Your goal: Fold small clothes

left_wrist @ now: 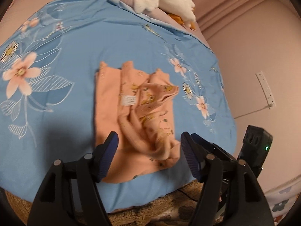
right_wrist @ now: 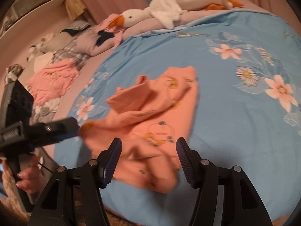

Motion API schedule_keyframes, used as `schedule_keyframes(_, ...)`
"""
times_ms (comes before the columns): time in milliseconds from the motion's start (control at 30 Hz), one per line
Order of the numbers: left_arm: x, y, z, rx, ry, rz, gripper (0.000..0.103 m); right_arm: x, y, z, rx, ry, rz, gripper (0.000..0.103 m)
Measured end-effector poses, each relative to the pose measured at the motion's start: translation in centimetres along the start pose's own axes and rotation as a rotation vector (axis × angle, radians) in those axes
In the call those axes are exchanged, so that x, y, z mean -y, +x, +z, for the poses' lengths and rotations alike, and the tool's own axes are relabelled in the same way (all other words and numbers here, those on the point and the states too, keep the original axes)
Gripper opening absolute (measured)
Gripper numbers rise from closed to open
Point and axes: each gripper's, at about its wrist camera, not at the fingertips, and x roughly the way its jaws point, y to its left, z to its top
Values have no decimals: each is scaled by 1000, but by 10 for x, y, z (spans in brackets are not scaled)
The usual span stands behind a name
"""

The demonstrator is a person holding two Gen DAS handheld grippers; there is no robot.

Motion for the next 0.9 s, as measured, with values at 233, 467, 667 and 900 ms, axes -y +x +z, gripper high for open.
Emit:
schedule_keyframes(233,5,37,2,-85,36,75,77,27,-4,-6,10,84,-57,60)
schedule_keyframes(467,-1,74,8,-143,21,74,69,37,3,-17,-21,122,-81,60)
schedule_keyframes(667,-7,85,17,-112,-4,99,19,40,7,-20,-37,129,-90,60)
schedule_keyframes(900,7,55,12,-16,38,103,13,38,7,-21,-35,126,-85,60)
